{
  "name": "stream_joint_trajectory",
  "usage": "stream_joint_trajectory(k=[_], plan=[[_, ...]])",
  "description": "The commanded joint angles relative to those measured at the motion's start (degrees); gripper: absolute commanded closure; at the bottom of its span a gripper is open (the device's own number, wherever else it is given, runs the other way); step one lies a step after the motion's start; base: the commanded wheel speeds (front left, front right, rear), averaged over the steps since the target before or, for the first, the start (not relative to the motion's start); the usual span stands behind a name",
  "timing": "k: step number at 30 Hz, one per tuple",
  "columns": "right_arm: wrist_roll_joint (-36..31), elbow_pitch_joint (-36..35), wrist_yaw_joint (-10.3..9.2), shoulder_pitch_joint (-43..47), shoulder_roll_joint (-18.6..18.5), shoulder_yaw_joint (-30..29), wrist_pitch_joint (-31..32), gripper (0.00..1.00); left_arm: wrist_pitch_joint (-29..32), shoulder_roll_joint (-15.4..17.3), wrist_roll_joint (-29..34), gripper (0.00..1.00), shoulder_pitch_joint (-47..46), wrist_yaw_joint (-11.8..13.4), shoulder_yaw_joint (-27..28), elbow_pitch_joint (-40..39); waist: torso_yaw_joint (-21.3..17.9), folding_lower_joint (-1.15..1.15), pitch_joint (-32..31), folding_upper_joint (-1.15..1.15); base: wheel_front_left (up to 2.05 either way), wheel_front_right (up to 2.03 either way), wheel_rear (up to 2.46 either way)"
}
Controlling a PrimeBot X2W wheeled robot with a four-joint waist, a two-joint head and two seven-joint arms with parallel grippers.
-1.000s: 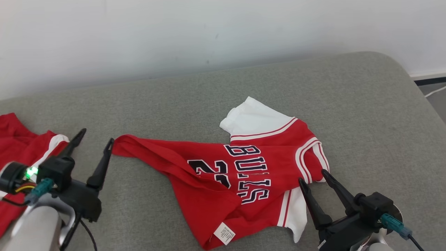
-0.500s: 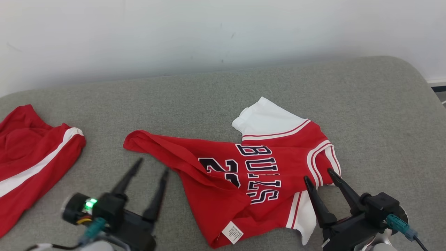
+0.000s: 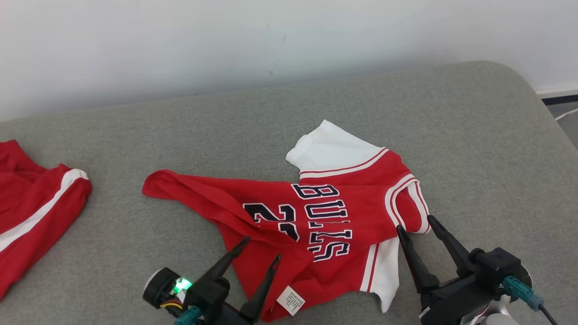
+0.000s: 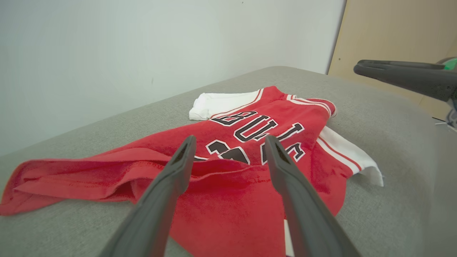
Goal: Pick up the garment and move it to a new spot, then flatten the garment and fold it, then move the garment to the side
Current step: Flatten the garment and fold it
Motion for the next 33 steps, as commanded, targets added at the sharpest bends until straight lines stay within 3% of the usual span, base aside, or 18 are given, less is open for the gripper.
stream_joint_trajectory(k=[1, 15, 24, 25, 26, 28, 29, 30, 33], plan=[[-0.3, -0.2, -0.02, 0.2, 0.0, 0.1, -0.1, 0.00, -0.2, 0.0, 0.3, 0.00, 0.9, 0.2, -0.3, 0.4, -0.4, 0.01, 0.3, 0.00, 0.00, 0.00, 0.00], [-1.1, -0.6, -0.02, -0.4, 1.0, -0.8, -0.1, 0.00, -0.2, -0.9, 5.0, 0.00, -0.9, 1.0, -4.6, 7.0, -2.9, 0.01, 2.4, 0.00, 0.00, 0.00, 0.00], [-1.1, -0.6, -0.02, -0.5, 1.3, -0.8, -0.1, 0.00, -0.2, 0.3, 8.2, 0.00, -3.1, 3.8, -7.2, 10.5, -3.4, 0.01, 2.5, 0.00, 0.00, 0.00, 0.00], [-1.2, -0.7, -0.02, -0.5, 1.4, -0.8, -0.1, 0.00, -0.2, 0.3, 8.2, 0.11, -3.3, 3.9, -7.5, 11.3, -3.4, 0.01, 2.4, 0.00, 0.00, 0.00, 0.00], [-1.2, -0.7, -0.02, -0.5, 1.4, -0.9, -0.1, 0.00, -0.2, 0.3, 8.2, 0.36, -3.5, 4.0, -7.7, 11.9, -3.5, 0.01, 2.4, 0.00, 0.00, 0.00, 0.00], [-1.2, -0.7, -0.02, -0.4, 1.4, -0.9, -0.1, 0.00, -0.2, 0.1, 7.8, 0.60, -3.9, 4.2, -8.0, 13.1, -3.4, 0.01, 2.4, 0.00, 0.00, 0.00, 0.00], [-1.2, -0.7, -0.02, -0.4, 1.4, -0.9, -0.1, 0.00, -0.2, 0.1, 7.7, 0.67, -4.0, 4.3, -8.1, 13.6, -3.4, 0.01, 2.4, 0.00, 0.00, 0.00, 0.00], [-1.2, -0.7, -0.02, -0.4, 1.4, -0.8, -0.1, 0.00, -0.2, 0.1, 7.6, 1.00, -4.2, 4.4, -8.3, 14.0, -3.4, 0.01, 2.3, 0.00, 0.00, 0.00, 0.00], [-1.3, -0.7, -0.02, -0.4, 1.4, -0.8, -0.1, 0.00, -0.2, -0.1, 7.0, 1.00, -4.8, 4.9, -8.3, 14.5, -3.3, 0.01, 2.3, 0.00, 0.00, 0.00, 0.00]])
